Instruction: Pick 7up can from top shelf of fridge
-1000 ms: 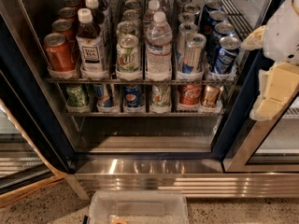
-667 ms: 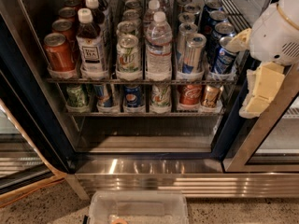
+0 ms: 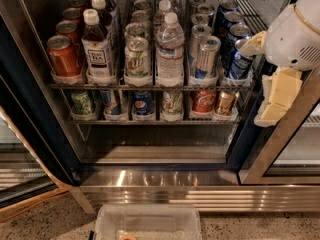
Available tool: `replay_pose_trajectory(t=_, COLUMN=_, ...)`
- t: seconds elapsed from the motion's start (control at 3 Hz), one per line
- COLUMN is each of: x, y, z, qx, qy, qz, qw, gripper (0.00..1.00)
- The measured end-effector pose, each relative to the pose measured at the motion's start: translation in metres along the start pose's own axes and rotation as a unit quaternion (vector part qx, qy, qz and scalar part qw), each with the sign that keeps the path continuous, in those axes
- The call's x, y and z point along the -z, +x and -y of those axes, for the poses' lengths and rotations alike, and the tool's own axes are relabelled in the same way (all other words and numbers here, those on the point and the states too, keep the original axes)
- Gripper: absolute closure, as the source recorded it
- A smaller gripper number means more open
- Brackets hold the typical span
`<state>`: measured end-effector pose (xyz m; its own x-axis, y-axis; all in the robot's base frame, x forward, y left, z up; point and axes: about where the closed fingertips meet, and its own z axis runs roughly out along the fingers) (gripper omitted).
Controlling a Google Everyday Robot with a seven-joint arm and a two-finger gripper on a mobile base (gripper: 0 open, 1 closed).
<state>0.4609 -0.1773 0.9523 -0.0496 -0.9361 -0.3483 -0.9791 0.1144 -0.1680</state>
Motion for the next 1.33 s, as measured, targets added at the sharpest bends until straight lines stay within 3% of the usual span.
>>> replay_pose_trajectory(t=0.33, x=-0.008, y=-0.015, z=-0.002, qx=-0.011, qy=0.021, qz=0.036, qw=0.9991, gripper=0.0)
replay_pose_trajectory(t=0.67, x=-0.035, y=-0.048, z=-0.026, qx=-0.061, qy=0.026, qz=0.122, qw=0.9904, gripper=0.0)
replay_pose_trajectory(t=1.0, x=-0.049, y=-0.085, z=-0.027, qx=-0.103, qy=0.044, qz=0.217, qw=0.9697, gripper=0.0)
replay_pose_trajectory(t=1.33, x=-0.051, y=-0.121, z=-0.002, qx=-0.127, qy=0.078, qz=0.31, qw=0.9388, gripper=0.0)
